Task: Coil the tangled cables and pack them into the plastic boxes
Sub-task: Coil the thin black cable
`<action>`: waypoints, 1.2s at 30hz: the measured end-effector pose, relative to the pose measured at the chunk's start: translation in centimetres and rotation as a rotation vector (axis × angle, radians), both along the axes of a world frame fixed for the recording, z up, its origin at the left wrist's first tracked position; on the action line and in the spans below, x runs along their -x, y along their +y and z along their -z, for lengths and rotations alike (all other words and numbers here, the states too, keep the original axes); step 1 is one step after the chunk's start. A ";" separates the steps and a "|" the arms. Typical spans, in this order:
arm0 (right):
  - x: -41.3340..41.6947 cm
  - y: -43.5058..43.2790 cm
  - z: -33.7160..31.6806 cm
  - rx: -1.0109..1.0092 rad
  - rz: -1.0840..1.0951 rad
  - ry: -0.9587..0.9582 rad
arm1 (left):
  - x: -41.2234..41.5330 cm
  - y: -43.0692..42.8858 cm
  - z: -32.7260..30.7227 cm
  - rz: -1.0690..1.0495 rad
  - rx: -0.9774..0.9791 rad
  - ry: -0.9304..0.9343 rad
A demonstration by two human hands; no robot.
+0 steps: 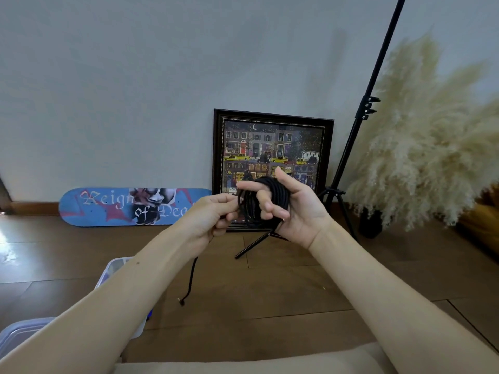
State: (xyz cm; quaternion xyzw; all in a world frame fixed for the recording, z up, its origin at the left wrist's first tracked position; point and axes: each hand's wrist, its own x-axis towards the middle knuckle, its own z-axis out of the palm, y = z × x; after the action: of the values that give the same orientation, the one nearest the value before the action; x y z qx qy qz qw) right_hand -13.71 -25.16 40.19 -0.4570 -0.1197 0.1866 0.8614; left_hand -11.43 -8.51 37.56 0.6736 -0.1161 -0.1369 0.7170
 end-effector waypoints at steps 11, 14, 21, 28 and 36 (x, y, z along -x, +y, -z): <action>-0.1 0.2 -0.4 0.237 0.240 -0.064 | 1.1 -1.0 0.6 0.107 -0.216 0.035; -0.7 0.7 0.1 0.486 0.352 -0.086 | 1.3 -1.2 0.4 0.122 -0.316 -0.018; -0.8 1.1 1.0 1.230 0.363 -0.323 | 1.6 -0.9 -0.3 0.136 -0.560 -0.293; -0.5 0.2 2.4 1.349 -0.146 -0.236 | 0.5 0.0 -0.6 0.071 -0.711 -0.514; -0.5 -0.4 1.0 1.166 -0.545 -0.100 | -0.2 0.5 -0.5 0.009 -0.659 -0.564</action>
State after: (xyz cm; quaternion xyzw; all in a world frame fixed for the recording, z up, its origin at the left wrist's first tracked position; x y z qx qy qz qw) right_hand -13.20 -25.53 39.20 -0.8114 -0.1502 0.4115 0.3869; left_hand -11.18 -8.03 38.07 0.8770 -0.2606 0.0195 0.4031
